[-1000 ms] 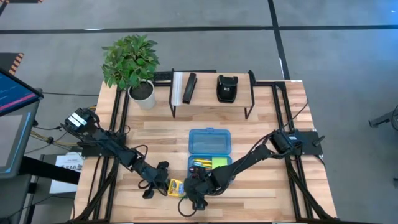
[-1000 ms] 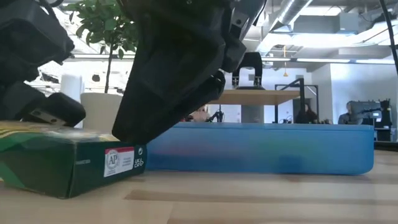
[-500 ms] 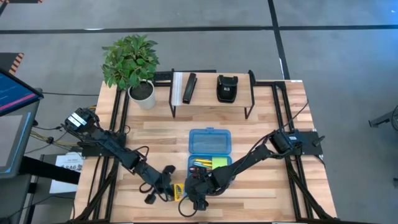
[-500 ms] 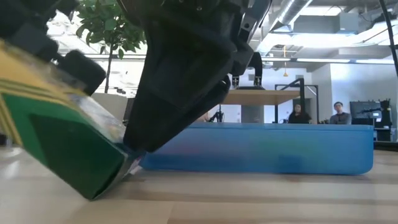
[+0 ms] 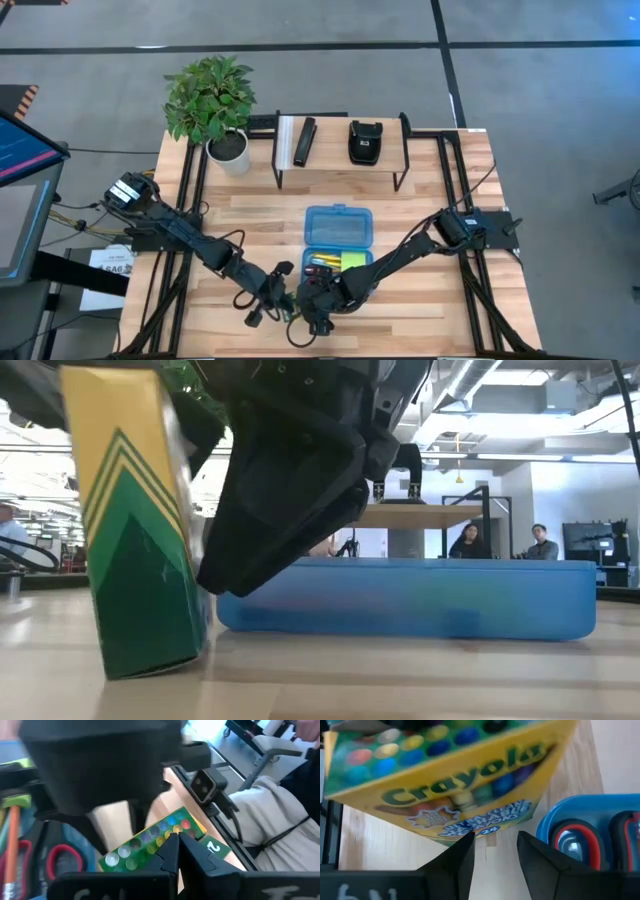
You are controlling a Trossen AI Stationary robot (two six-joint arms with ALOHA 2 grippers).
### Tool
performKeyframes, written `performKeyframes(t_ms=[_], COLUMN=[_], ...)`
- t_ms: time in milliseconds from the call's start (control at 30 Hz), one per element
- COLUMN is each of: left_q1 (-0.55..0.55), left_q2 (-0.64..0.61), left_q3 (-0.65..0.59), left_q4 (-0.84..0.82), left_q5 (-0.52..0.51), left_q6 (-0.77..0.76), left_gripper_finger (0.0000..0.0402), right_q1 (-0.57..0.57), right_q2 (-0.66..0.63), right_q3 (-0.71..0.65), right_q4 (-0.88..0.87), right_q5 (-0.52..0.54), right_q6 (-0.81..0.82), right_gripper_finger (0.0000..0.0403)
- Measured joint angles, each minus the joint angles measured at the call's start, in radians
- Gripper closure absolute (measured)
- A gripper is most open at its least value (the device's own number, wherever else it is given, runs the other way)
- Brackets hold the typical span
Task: Pack school essentials
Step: Put the box of crayons into the supply box
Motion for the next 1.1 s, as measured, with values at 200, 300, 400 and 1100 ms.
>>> performKeyframes(t_ms=[200, 300, 400, 1100], left_q1=[0.029, 0.036, 0.038, 0.071], left_q2=[0.000, -0.002, -0.002, -0.001], left_q3=[0.004, 0.002, 0.001, 0.064], left_q4=[-0.013, -0.010, 0.000, -0.081], left_q5=[0.004, 0.002, 0.001, 0.003], left_q6=[-0.004, -0.004, 0.000, 0.061], left_gripper_finger=[0.0401, 0.0401, 0.0401, 0.0401], right_q1=[0.002, 0.003, 0.010, 0.068], right_q2=[-0.002, -0.003, -0.014, -0.101], right_q3=[0.001, 0.001, 0.001, 0.001], right_q4=[-0.035, -0.069, -0.093, -0.225], right_q5=[-0.001, -0.002, -0.002, 0.110], right_q6=[0.010, 0.030, 0.033, 0.111], right_gripper_finger=[0.0229, 0.0230, 0.0230, 0.0230])
